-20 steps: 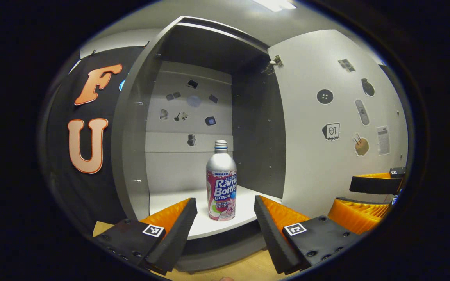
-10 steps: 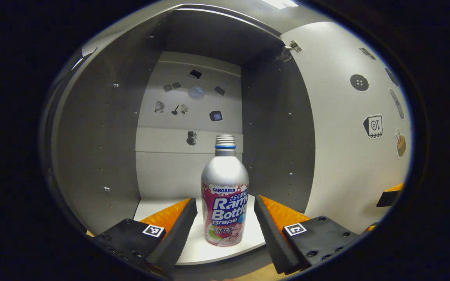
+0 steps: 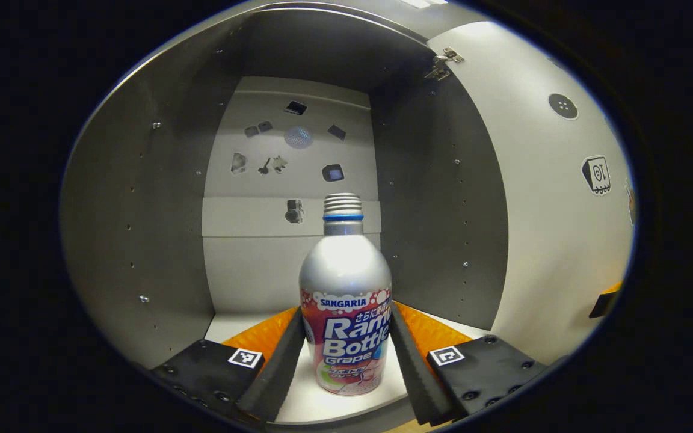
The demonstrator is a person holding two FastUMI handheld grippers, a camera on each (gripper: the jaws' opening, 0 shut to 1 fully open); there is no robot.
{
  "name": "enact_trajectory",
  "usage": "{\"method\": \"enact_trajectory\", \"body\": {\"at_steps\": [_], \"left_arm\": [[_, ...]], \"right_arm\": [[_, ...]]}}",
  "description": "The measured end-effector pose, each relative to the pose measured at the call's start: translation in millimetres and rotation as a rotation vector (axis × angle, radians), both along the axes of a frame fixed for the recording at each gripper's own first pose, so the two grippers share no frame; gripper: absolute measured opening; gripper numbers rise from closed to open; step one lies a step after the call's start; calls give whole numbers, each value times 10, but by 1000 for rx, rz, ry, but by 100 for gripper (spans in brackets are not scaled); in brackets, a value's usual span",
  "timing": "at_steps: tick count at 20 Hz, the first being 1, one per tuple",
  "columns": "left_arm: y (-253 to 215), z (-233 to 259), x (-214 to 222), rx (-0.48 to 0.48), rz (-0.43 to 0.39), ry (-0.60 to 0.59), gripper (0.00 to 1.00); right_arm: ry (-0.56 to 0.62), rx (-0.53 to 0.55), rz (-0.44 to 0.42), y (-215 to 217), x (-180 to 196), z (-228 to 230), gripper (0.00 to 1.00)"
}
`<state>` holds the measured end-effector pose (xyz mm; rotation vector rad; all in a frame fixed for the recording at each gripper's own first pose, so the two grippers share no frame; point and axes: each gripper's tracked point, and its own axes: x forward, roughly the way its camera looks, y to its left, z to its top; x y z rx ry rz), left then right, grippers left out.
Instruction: Open the cabinet door with the right hand, grasp the bottle in the cabinet with the left hand and place it on the coaster, then close the cabinet door with the right hand.
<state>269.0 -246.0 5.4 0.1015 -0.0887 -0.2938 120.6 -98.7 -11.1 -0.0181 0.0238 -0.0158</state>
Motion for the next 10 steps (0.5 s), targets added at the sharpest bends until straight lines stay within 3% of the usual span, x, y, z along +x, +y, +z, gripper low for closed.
{"method": "enact_trajectory", "body": {"at_steps": [5, 10], "left_arm": [[21, 47, -73, 5, -5, -18, 84], [84, 192, -428, 1, 14, -66, 83]], "right_arm": [[-10, -3, 17, -13, -22, 21, 95], [-36, -13, 44, -4, -136, 85, 95]]}}
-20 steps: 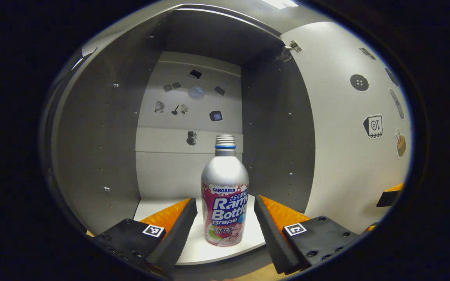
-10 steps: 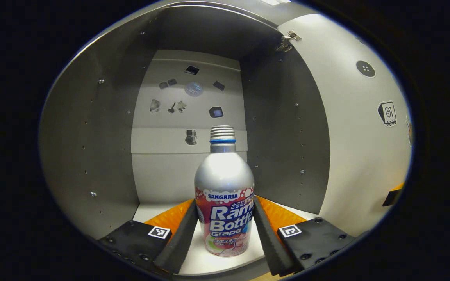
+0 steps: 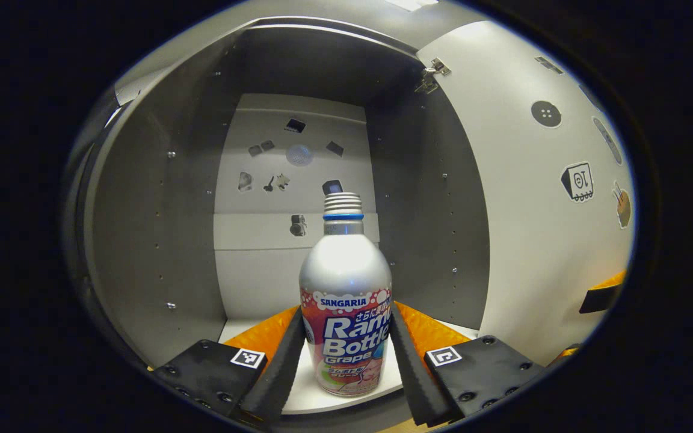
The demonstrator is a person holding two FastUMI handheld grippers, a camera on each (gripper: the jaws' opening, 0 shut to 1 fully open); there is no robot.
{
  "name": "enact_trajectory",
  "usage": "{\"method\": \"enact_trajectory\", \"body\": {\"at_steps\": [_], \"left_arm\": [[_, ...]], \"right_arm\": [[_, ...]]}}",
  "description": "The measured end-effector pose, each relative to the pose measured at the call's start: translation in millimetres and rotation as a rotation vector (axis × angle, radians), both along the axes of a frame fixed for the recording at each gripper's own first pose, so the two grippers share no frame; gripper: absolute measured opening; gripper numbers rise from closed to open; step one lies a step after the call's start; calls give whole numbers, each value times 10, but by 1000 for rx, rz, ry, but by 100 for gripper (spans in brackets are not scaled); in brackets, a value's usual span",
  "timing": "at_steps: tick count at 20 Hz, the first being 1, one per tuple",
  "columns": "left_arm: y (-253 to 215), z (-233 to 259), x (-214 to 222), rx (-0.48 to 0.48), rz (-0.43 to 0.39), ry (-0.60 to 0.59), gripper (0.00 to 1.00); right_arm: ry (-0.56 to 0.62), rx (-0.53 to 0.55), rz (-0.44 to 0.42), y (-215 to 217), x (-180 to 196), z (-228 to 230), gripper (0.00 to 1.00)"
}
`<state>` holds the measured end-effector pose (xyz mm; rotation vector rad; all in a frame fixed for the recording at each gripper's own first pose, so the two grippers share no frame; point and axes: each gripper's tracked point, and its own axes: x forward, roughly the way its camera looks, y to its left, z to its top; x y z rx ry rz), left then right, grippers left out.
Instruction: Open the cabinet door with the right hand, grasp the bottle in the cabinet with the left hand and place it on the coaster, then close the cabinet door with the right hand.
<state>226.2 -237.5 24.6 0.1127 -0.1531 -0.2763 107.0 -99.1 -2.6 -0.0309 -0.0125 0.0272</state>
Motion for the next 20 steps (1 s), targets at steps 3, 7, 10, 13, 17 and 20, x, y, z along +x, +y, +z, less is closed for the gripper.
{"method": "enact_trajectory", "body": {"at_steps": [3, 7, 10, 13, 17, 20], "left_arm": [[85, 52, -311, -25, 12, -24, 83], [262, 11, -762, 0, 59, -32, 82], [439, -159, -1136, -30, 78, -14, 82], [571, -313, -1482, -18, 70, -19, 84], [766, -552, -1871, 0, 48, -4, 82], [947, -739, -2155, -12, 13, 2, 83]], "right_arm": [[-10, -7, 35, 65, -117, 22, 95], [-16, -11, 90, 168, -288, 19, 95], [-26, -10, 101, 264, -454, 37, 95], [-39, 18, 105, 409, -638, 76, 95], [-38, 18, 74, 620, -871, 65, 95], [-40, 39, 44, 821, -1084, 8, 95]]}}
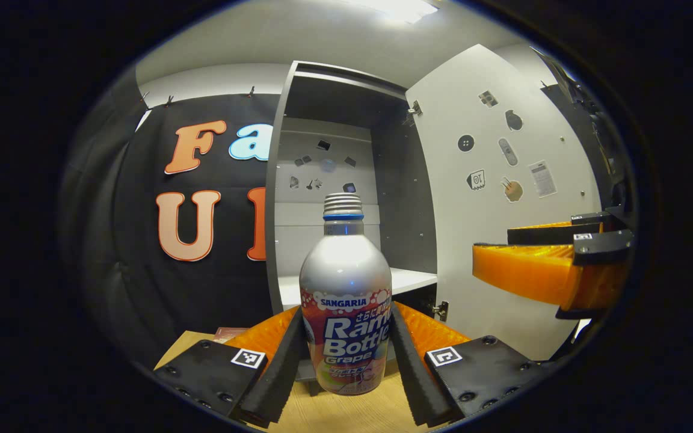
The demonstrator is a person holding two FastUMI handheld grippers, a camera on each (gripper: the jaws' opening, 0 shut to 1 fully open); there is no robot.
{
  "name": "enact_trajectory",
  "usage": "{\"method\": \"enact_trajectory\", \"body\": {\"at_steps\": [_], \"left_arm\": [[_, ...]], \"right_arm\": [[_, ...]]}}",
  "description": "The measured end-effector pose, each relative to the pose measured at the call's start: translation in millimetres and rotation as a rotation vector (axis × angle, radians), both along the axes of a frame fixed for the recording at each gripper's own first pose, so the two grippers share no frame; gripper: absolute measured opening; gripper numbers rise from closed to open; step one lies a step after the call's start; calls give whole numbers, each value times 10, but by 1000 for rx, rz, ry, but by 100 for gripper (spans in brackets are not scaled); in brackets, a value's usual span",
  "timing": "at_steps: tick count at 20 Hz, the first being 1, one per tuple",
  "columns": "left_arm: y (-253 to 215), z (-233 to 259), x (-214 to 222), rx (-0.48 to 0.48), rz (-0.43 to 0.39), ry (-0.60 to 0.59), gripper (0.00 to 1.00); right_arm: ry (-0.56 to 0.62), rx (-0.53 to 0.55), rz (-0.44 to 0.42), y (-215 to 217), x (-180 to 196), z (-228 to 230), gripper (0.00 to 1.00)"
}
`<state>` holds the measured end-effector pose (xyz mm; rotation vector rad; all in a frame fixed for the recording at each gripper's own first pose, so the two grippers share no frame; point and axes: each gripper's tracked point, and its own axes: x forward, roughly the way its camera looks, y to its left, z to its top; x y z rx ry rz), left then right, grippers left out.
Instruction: Open the cabinet door with the right hand, grasp the bottle in the cabinet with the left hand and place it on the coaster, then close the cabinet door with the right hand.
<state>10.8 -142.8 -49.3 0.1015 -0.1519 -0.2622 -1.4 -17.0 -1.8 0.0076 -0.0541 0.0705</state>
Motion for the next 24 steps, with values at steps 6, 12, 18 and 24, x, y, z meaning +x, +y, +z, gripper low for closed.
{"method": "enact_trajectory", "body": {"at_steps": [6, 12, 18, 24], "left_arm": [[501, -580, -372, 21, -26, 5, 83], [732, -1395, -452, 42, 10, 108, 83], [620, -1939, -417, 21, 26, 152, 83], [537, -2429, -318, 16, 41, 210, 83]], "right_arm": [[78, 14, -94, 202, -479, -260, 97], [171, 8, -97, 226, -685, -576, 95], [253, 6, -74, 171, -796, -968, 95], [316, -48, -77, 62, -904, -1151, 95]]}}
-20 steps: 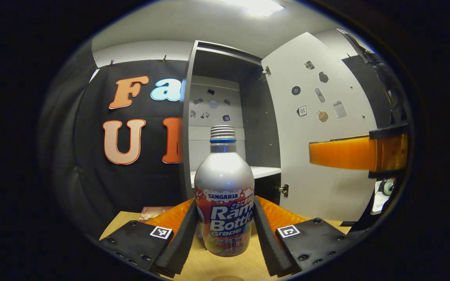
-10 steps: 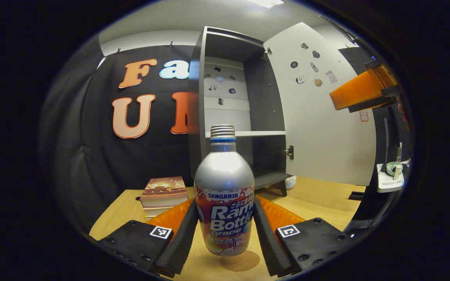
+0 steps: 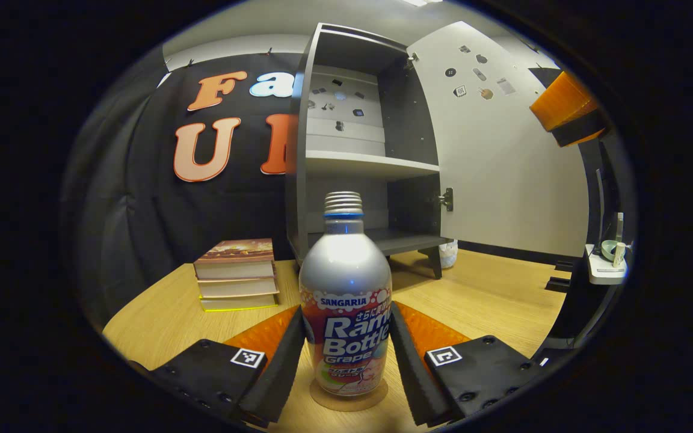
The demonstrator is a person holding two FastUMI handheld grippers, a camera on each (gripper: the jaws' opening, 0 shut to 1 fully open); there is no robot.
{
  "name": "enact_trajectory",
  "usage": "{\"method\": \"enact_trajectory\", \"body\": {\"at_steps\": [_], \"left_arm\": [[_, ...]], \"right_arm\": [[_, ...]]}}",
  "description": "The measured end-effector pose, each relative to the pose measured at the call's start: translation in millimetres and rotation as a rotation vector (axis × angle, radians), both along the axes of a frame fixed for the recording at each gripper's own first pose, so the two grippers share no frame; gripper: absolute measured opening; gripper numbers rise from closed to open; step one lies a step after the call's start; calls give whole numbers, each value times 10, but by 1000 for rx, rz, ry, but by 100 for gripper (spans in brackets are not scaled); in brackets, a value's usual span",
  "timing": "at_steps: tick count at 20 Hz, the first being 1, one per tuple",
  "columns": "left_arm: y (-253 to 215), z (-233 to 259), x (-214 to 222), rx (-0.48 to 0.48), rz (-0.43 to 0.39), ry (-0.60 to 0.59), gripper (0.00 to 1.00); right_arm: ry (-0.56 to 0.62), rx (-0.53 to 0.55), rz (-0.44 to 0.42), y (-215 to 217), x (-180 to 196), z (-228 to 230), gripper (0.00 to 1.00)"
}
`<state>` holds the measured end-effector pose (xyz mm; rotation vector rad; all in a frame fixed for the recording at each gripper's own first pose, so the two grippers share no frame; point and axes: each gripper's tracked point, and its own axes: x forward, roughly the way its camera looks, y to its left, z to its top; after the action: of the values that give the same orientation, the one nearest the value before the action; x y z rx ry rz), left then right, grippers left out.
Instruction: Open the cabinet door with the right hand, grasp the bottle in the cabinet with the left hand and place it on the coaster, then close the cabinet door with the right hand.
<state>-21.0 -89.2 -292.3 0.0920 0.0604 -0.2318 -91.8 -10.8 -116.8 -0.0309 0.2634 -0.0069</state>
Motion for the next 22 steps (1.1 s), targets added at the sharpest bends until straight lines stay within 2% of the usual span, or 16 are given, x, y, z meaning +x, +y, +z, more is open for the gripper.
{"method": "enact_trajectory", "body": {"at_steps": [4, 7, 14, 17, 22], "left_arm": [[17, -129, 68, -2, 22, 28, 83], [2, -211, 101, 35, 22, 34, 83], [-21, -203, 40, 86, 15, 18, 85], [13, -212, 32, 76, 36, 28, 85], [8, -211, 22, 75, 20, 38, 86]], "right_arm": [[-11, 17, 21, 79, 18, 59, 95], [-12, 25, 36, 70, 15, 63, 97], [3, 38, 38, 3, 41, 26, 95], [8, 38, 44, 1, 37, 10, 95], [32, 46, 66, 86, 61, -63, 95]]}}
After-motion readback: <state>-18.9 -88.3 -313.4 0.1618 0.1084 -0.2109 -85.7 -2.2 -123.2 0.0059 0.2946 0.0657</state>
